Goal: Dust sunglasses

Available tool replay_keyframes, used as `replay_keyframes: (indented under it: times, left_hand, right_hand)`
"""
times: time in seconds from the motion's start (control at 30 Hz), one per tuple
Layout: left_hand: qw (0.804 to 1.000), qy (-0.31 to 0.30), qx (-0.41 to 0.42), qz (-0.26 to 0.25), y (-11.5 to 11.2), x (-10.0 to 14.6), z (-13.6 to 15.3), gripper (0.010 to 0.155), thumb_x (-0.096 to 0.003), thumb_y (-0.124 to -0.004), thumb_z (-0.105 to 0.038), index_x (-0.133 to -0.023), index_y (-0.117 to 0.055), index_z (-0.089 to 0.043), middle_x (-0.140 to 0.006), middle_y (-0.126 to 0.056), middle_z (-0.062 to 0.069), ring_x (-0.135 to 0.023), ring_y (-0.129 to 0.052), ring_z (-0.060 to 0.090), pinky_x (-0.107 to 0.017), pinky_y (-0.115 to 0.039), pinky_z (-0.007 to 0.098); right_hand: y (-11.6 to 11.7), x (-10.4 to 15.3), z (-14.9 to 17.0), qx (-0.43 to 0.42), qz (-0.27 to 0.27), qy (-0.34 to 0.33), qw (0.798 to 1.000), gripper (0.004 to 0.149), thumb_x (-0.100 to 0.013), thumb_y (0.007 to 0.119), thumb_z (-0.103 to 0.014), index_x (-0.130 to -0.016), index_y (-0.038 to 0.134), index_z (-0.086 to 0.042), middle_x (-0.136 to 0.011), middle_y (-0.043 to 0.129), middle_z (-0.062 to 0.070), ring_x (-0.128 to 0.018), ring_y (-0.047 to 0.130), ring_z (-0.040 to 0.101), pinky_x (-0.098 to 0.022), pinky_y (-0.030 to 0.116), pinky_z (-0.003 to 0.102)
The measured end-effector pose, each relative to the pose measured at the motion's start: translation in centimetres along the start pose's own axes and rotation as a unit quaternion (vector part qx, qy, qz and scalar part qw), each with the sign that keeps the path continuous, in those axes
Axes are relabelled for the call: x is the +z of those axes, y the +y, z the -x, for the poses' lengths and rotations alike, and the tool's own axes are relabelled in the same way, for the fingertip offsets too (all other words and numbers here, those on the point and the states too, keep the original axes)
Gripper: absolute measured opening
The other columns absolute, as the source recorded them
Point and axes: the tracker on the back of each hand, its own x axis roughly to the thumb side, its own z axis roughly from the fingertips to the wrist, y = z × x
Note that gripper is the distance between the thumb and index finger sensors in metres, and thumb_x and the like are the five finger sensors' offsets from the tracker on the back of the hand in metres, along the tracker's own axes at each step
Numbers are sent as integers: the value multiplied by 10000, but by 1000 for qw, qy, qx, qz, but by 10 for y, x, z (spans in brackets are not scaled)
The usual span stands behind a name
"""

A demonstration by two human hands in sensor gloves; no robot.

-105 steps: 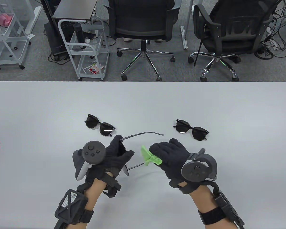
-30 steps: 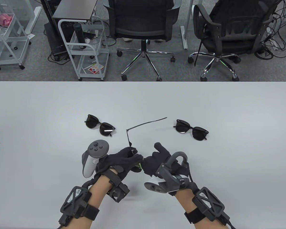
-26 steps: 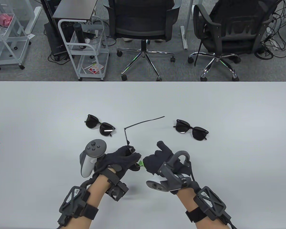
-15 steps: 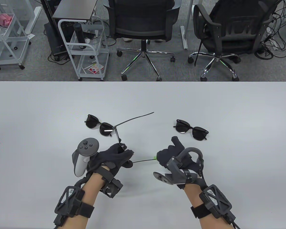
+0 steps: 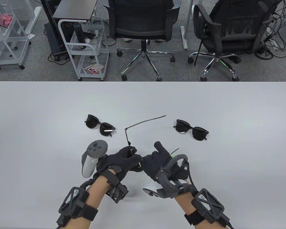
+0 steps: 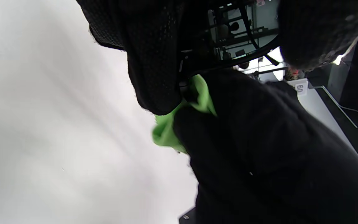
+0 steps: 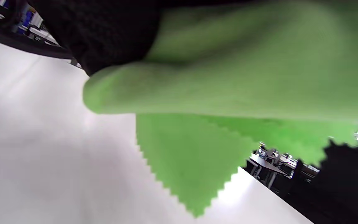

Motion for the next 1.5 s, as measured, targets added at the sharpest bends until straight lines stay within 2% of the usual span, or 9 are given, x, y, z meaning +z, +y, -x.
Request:
replay_keyframes:
  times: [0.47, 0.63, 0.7, 0.8, 0.9, 0.97, 1.07, 1.3, 1.5]
  left_hand:
    - [999, 0, -27, -41, 12, 4, 0, 951, -336, -806, -744, -1036, -511, -170, -925, -797, -16, -645, -1138, 124, -703, -722, 386]
    - [995, 1, -73, -71, 21, 8, -2, 954, -333, -810, -738, -1034, -518, -161, -919, -804, -6, -635, -1140, 133, -697, -724, 391]
    - [992, 3, -90, -85, 25, 10, -3, 953, -330, -814, -736, -1033, -522, -163, -919, -804, -7, -634, -1139, 137, -697, -723, 394]
    - [992, 11, -96, -82, 26, 9, 0, 954, -329, -818, -732, -1034, -518, -163, -922, -801, -4, -637, -1136, 141, -696, -721, 396]
    - [990, 14, -118, -80, 21, 7, 0, 956, -327, -817, -732, -1035, -518, -164, -922, -798, -5, -628, -1134, 143, -696, -719, 401]
    - [988, 20, -134, -73, 19, 6, 2, 959, -327, -813, -732, -1037, -513, -161, -926, -794, -5, -631, -1132, 138, -696, -717, 403]
    - [990, 24, -125, -66, 18, 5, 4, 961, -330, -809, -729, -1038, -508, -153, -929, -790, 4, -634, -1130, 142, -695, -715, 405]
    - [990, 32, -111, -78, 26, 4, 8, 969, -324, -803, -731, -1040, -500, -154, -934, -784, 0, -639, -1126, 140, -693, -718, 413]
    - [989, 34, -99, -102, 36, 7, 12, 971, -332, -786, -729, -1051, -469, -159, -955, -759, -6, -667, -1109, 136, -702, -707, 418]
  right_hand:
    - [14, 10, 31, -35, -25, 60, 997, 428, -393, 818, -404, -738, 936, -181, -628, 1059, -3, -489, 1080, 212, -621, 709, 597]
    - [27, 19, 46, -22, -62, 82, 994, 426, -388, 827, -401, -732, 947, -181, -626, 1068, 2, -490, 1086, 220, -622, 700, 608]
    - [36, 24, 55, -19, -106, 101, 989, 424, -390, 833, -399, -733, 950, -179, -628, 1073, 2, -499, 1091, 220, -625, 688, 617]
    - [40, 32, 65, -52, -101, 124, 986, 426, -391, 847, -389, -735, 958, -164, -645, 1078, 21, -522, 1096, 243, -624, 677, 632]
    - [38, 32, 60, -20, -106, 103, 989, 426, -399, 850, -399, -756, 949, -188, -704, 1072, 3, -627, 1073, 278, -629, 671, 630]
    - [36, 31, 59, -19, -108, 96, 989, 432, -407, 844, -429, -777, 933, -224, -757, 1057, -28, -792, 985, 311, -638, 652, 632]
    - [25, 30, 60, -57, -56, 109, 991, 441, -406, 848, -426, -792, 921, -228, -805, 1030, -24, -840, 937, 332, -638, 641, 639]
    - [-9, 24, 47, -106, 24, 101, 989, 437, -405, 854, -408, -768, 944, -182, -717, 1071, 12, -738, 1017, 310, -628, 654, 641]
    - [-5, 16, 33, -154, -55, 62, 985, 439, -397, 857, -387, -744, 955, -137, -610, 1089, 17, -655, 1057, 286, -628, 643, 657]
